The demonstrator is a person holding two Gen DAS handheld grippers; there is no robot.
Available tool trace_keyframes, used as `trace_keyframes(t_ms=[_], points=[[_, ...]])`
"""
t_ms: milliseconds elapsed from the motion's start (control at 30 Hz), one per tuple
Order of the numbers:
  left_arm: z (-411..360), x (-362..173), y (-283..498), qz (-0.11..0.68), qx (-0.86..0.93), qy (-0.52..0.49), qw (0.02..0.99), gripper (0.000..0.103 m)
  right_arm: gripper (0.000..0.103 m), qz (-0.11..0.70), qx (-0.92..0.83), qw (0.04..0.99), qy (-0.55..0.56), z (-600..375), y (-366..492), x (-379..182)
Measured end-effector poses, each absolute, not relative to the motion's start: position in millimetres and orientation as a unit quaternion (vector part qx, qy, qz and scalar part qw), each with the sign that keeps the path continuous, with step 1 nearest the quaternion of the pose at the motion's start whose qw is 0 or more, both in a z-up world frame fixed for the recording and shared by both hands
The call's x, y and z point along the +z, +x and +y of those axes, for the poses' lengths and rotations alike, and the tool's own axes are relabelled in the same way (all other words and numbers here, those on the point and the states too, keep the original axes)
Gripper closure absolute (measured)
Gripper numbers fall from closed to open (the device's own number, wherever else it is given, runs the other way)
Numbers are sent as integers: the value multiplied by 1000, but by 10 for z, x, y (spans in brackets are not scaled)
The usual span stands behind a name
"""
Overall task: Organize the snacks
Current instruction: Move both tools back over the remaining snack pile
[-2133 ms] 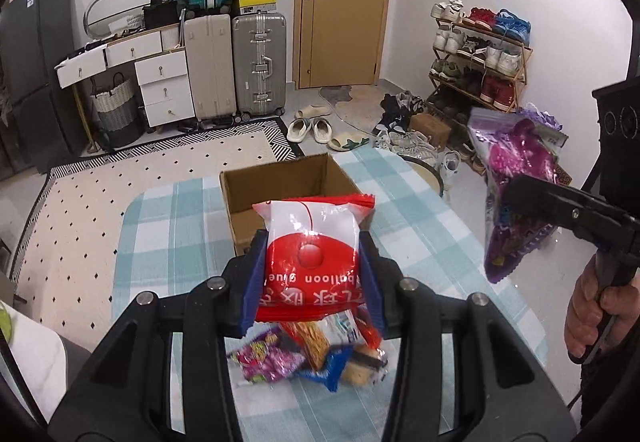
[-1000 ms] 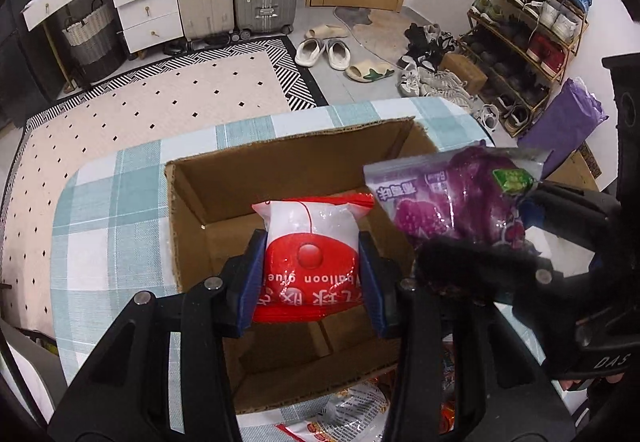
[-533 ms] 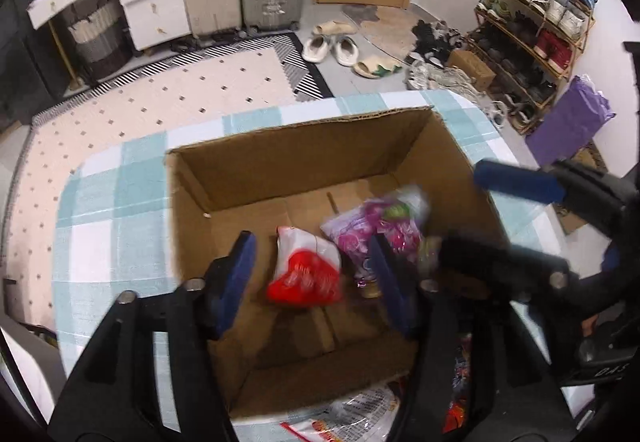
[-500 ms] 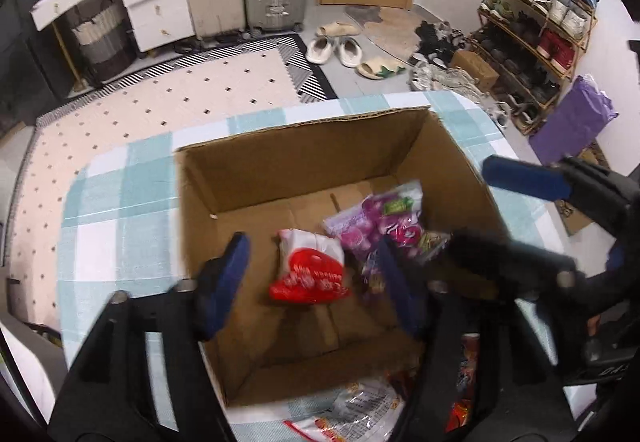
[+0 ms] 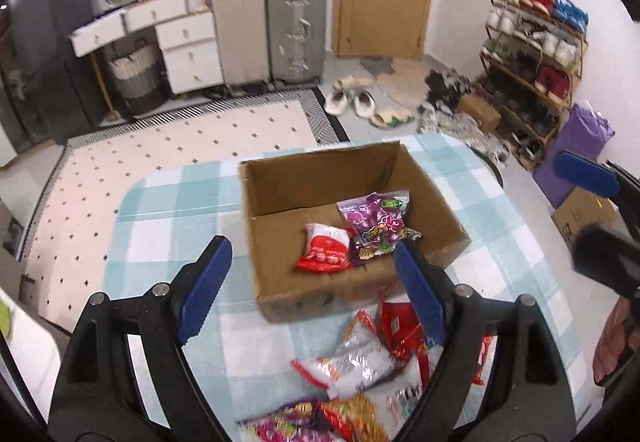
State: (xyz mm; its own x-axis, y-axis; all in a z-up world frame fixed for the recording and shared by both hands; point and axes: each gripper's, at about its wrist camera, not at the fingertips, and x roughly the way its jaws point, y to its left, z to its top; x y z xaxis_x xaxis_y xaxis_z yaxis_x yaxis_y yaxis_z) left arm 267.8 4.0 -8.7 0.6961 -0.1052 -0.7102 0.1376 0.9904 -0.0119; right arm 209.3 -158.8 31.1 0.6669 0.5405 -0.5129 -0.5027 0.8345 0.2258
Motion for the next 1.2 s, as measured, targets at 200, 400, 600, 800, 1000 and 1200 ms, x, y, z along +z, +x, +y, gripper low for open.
trace_keyframes(t_ms=[200, 400, 600, 800, 1000, 1200], points=[[138, 196, 1954, 316, -54, 16, 947, 0, 11, 240, 287, 927, 34, -1642, 1432, 460], [129, 337, 1274, 279, -54, 20, 959, 0, 6, 204, 280, 938, 35, -1639, 898, 418], [28, 350, 578, 232, -24, 60, 971, 0, 0, 182, 258, 948, 37, -1659, 473, 272], [164, 252, 259, 251, -30, 18, 967, 0, 0, 199, 246, 948, 29, -1636, 239, 9], [287, 34, 41, 251, 7, 30, 968, 0, 0, 216, 236, 946, 46, -1764, 99, -241], [390, -255, -53, 274, 0, 16, 961, 0, 0, 243, 223, 942, 56, -1854, 35, -503]])
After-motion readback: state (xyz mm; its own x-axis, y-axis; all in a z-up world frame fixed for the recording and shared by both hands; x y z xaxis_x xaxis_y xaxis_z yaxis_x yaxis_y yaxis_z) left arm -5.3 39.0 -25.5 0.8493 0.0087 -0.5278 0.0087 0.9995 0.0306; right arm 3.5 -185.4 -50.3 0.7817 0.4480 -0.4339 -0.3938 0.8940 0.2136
